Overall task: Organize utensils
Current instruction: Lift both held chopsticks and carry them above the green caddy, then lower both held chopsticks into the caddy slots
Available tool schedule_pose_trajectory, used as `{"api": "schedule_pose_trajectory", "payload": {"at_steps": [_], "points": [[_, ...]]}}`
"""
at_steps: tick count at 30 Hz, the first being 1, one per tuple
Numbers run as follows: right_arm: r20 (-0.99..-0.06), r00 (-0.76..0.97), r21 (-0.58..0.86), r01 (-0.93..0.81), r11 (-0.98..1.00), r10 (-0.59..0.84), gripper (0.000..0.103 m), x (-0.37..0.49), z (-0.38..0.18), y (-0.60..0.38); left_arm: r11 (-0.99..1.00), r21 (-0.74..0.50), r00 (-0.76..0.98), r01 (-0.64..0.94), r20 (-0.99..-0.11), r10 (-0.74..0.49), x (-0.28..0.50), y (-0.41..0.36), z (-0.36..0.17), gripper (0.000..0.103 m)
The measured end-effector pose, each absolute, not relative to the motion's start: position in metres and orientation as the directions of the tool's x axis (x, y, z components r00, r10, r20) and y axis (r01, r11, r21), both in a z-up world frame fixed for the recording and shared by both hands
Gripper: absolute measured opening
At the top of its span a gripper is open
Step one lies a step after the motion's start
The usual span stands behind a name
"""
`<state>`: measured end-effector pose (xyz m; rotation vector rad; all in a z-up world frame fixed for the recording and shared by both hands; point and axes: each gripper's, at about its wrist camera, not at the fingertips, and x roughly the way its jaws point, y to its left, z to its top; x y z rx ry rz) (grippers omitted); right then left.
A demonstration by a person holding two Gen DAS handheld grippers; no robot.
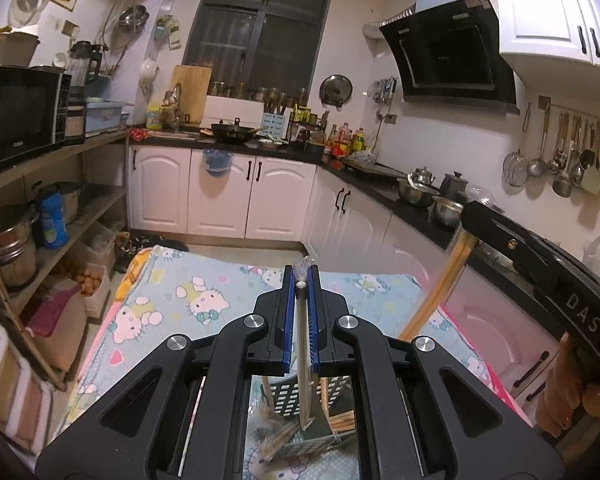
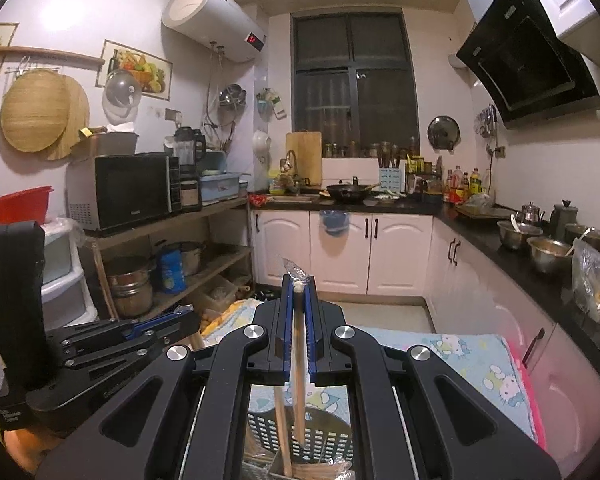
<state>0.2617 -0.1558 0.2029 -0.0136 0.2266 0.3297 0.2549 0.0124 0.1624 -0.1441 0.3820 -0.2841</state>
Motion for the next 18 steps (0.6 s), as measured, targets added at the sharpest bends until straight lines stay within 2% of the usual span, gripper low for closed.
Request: {"api": "schedule_pose_trajectory", "payload": {"at_steps": [18], "points": [[-0.340, 0.895, 0.034, -0.293, 0.955, 0.287, 0.006, 0.291, 0.128, -0.157, 0.956, -0.189, 0.863, 0.225, -0.416, -0.286, 0.270, 0.002, 0.111, 0.002]]}}
